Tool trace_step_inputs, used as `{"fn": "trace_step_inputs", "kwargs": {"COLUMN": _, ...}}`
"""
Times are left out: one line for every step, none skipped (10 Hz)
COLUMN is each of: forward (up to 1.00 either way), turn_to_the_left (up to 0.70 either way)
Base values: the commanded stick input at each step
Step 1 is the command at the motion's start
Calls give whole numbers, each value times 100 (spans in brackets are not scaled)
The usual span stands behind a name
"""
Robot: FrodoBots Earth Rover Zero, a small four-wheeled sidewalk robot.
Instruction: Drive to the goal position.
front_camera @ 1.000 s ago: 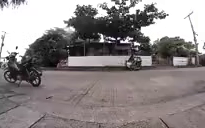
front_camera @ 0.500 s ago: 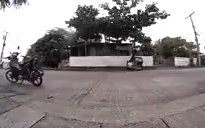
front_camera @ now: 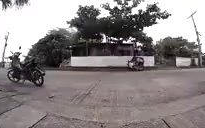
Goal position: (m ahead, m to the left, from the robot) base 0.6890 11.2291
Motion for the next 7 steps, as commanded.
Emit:
{"fn": "trace_step_inputs", "kwargs": {"forward": 0, "turn_to_the_left": 45}}
{"fn": "trace_step_inputs", "kwargs": {"forward": 0, "turn_to_the_left": 45}}
{"fn": "trace_step_inputs", "kwargs": {"forward": 0, "turn_to_the_left": 45}}
{"fn": "trace_step_inputs", "kwargs": {"forward": 0, "turn_to_the_left": 45}}
{"fn": "trace_step_inputs", "kwargs": {"forward": 0, "turn_to_the_left": 45}}
{"fn": "trace_step_inputs", "kwargs": {"forward": 0, "turn_to_the_left": 45}}
{"fn": "trace_step_inputs", "kwargs": {"forward": 0, "turn_to_the_left": 45}}
